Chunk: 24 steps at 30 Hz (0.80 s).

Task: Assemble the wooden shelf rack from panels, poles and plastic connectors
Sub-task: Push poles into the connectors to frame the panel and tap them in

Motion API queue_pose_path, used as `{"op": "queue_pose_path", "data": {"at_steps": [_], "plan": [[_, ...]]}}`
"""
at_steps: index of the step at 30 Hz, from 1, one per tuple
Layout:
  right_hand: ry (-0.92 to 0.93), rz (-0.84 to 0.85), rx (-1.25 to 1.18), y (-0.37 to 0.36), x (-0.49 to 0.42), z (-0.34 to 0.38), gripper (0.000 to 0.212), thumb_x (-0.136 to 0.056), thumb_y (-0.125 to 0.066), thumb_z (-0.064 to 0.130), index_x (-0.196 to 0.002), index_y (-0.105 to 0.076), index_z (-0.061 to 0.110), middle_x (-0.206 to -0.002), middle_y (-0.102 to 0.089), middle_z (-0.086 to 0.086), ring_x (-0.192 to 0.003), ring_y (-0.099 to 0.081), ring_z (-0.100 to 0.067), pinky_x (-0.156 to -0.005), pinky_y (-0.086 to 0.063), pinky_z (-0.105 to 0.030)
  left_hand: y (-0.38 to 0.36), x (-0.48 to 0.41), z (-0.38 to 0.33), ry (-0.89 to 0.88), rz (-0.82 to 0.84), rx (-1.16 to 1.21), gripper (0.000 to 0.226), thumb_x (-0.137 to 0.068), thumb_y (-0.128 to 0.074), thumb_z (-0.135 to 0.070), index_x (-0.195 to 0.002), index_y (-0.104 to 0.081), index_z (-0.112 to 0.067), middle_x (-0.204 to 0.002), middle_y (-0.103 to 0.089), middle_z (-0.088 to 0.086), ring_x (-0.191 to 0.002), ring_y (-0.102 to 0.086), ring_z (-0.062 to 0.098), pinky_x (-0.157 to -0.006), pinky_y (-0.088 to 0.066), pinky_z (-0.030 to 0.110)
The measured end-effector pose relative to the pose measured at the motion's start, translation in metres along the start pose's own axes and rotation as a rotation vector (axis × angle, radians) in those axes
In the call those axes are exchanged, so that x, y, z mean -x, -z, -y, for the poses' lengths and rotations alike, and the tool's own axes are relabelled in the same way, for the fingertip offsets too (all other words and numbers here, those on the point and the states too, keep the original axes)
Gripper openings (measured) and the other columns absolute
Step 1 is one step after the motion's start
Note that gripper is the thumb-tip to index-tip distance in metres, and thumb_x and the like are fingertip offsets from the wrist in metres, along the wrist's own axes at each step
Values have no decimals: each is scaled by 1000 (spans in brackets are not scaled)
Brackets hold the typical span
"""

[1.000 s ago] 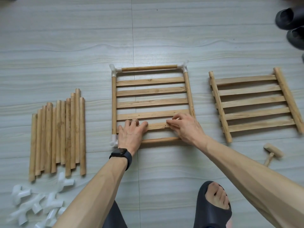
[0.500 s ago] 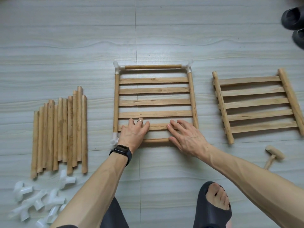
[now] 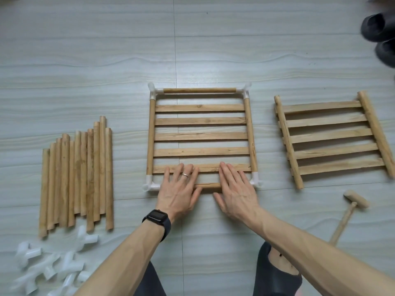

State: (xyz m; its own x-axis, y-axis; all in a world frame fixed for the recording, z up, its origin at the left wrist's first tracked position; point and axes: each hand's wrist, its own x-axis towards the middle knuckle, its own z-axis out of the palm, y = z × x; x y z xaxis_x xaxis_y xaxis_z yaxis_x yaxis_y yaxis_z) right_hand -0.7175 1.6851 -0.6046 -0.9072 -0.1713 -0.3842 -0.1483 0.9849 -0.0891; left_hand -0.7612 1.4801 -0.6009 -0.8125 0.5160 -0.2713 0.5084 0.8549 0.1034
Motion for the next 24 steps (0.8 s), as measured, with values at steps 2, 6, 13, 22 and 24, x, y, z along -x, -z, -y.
{"op": "queue_pose_path", "data": {"at_steps": [2,6,13,22,24], "plan": [[9,51,-11,-4,1,0,84,-103,-34,52,-161,1,3,-169,8,-13,-157,5,-27,-127,0,-43,-6,9,2,-80,0,-49,68,-97,-48,-50,-150,-46,-9,-148,-53,10,-136,-48,31,-112,-36,59],[12,123,-43,-1,-1,-2,86,-104,-31,53,-159,15,6,-166,23,-11,-156,17,-24,-128,-1,-41,-11,9,-5,-15,157,-9,69,-103,-38,-44,-161,-18,-11,-167,-21,6,-154,-19,29,-116,-30,59],[21,205,-31,13,-8,-2,92,-98,-40,49,-160,15,10,-166,25,-14,-156,17,-29,-127,-10,-47,-4,-2,-2,-13,261,-62,59,-104,-33,-34,-158,-14,-19,-170,-1,1,-156,0,26,-113,-27,66],[-127,212,-66,19,-5,27,86,-103,-37,41,-158,16,3,-165,20,-23,-155,16,-37,-127,-4,-52,4,1,-8,-5,307,-101,64,-101,-38,-37,-156,-13,-18,-169,8,5,-156,7,28,-111,-24,71],[-128,175,-81,15,-1,26,87,-102,-38,45,-160,14,5,-165,19,-24,-155,15,-36,-127,-3,-49,3,1,-8,-7,298,-104,64,-100,-38,-37,-156,-14,-17,-169,7,6,-156,6,29,-110,-25,71]]}}
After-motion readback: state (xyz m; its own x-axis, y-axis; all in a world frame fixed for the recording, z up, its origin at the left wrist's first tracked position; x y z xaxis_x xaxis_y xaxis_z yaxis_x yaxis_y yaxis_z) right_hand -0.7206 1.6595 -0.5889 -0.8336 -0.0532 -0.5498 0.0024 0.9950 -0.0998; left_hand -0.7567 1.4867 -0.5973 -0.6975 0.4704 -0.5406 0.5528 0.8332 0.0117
